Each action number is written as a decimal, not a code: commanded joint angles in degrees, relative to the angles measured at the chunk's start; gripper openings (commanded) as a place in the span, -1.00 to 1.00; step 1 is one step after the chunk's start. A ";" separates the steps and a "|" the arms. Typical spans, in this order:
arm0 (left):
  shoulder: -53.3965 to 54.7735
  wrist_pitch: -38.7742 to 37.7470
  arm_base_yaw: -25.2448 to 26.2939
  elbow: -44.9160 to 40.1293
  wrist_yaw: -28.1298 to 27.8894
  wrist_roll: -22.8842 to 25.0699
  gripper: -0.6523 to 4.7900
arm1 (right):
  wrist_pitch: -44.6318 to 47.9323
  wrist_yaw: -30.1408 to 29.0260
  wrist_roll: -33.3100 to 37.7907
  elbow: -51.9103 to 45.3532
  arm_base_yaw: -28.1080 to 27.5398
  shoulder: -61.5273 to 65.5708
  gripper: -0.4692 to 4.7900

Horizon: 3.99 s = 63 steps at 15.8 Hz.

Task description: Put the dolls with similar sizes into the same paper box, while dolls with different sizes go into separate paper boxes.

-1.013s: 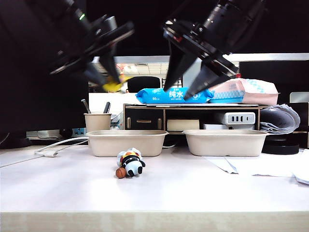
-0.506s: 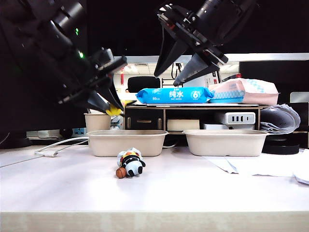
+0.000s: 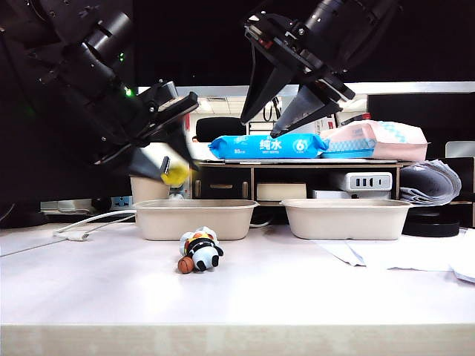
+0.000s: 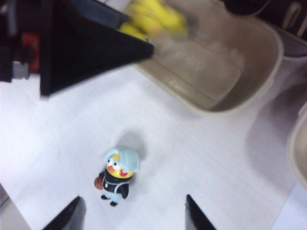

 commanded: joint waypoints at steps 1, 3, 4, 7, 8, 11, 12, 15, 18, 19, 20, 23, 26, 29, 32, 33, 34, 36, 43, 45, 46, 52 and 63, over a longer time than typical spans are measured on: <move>-0.15 1.05 -0.02 0.20 0.13 0.22 1.00 | -1.77 -0.33 -0.35 0.22 0.07 -0.22 0.20; -1.03 0.26 -0.04 0.20 2.45 -0.02 1.00 | -1.86 -0.33 -0.33 0.22 0.07 -0.22 0.20; -2.84 -0.44 -0.07 0.20 2.82 -0.22 1.00 | -1.99 -0.33 -0.33 0.22 0.07 -0.22 0.20; -12.00 -6.64 -0.09 0.20 2.75 -0.42 1.00 | -2.29 -0.26 -0.37 0.22 0.00 -0.31 0.20; -14.23 -10.62 -0.15 0.20 2.75 -0.39 1.00 | -2.32 -0.11 -0.39 0.22 -0.04 -0.37 0.20; -16.31 -23.58 -3.19 0.07 3.80 -0.66 1.00 | -3.96 0.26 -0.83 0.22 -0.74 -1.73 0.20; -16.24 -25.53 -5.11 -0.35 3.98 -0.92 1.00 | -4.35 0.44 -0.90 0.22 -0.87 -2.19 0.20; -15.67 -25.38 -13.40 -1.16 -3.37 -3.89 1.00 | -5.55 1.29 -0.98 0.22 -2.51 -5.16 0.20; -12.74 -24.96 -18.60 -1.16 -9.68 -7.78 1.00 | -8.00 1.70 -1.88 0.22 -4.52 -8.57 0.20; -10.58 -25.68 -19.43 -1.16 -13.20 -8.31 1.00 | -8.81 2.54 -1.97 0.22 -4.85 -10.19 0.20; -8.98 -25.86 -19.47 -1.16 -13.73 -9.51 1.00 | -9.18 2.67 -2.23 0.22 -5.53 -11.13 0.20; -5.57 -25.64 -19.45 -1.16 -12.28 -12.72 1.00 | -9.64 2.69 -2.34 0.22 -5.77 -12.41 0.20; -5.07 -23.71 -19.58 -1.16 -12.87 -14.53 1.00 | -10.99 2.62 -2.36 0.13 -5.77 -12.33 0.20; -4.74 -24.55 -19.58 -1.16 -12.85 -15.26 1.00 | -10.88 2.64 -2.36 0.15 -5.77 -12.33 0.20; -3.65 -24.79 -19.58 -1.16 -13.11 -15.41 1.00 | -10.95 2.23 -2.36 0.15 -5.75 -12.33 0.20; -3.06 -24.83 -19.58 -1.16 -13.09 -15.47 1.00 | -11.08 2.23 -2.36 0.15 -5.75 -12.35 0.20; -2.16 -24.83 -19.58 -1.16 -13.09 -15.82 1.00 | -11.34 2.23 -2.36 0.15 -5.75 -12.35 0.20; -0.76 -24.72 -19.58 -1.16 -13.07 -16.76 1.00 | -11.74 2.21 -2.36 0.15 -5.75 -12.35 0.20; 1.62 -22.38 -19.56 -1.16 -14.38 -16.35 -0.06 | -13.99 2.23 -3.61 0.15 -5.75 -12.35 0.20; 1.62 -21.07 -19.39 -1.14 -14.34 -16.02 -0.52 | -14.08 2.25 -3.65 0.15 -5.75 -12.35 0.20; 1.62 -20.68 -19.39 -1.14 -14.10 -15.23 -0.66 | -14.08 2.27 -3.85 0.15 -5.77 -12.35 0.20; 0.90 -21.59 -19.32 -0.96 -11.32 -11.85 0.68 | -14.16 2.43 -4.92 0.15 -5.77 -12.35 0.20; -0.15 -16.57 -16.83 0.13 -9.94 -2.97 1.00 | -14.08 2.47 -4.92 0.13 -5.77 -12.31 0.20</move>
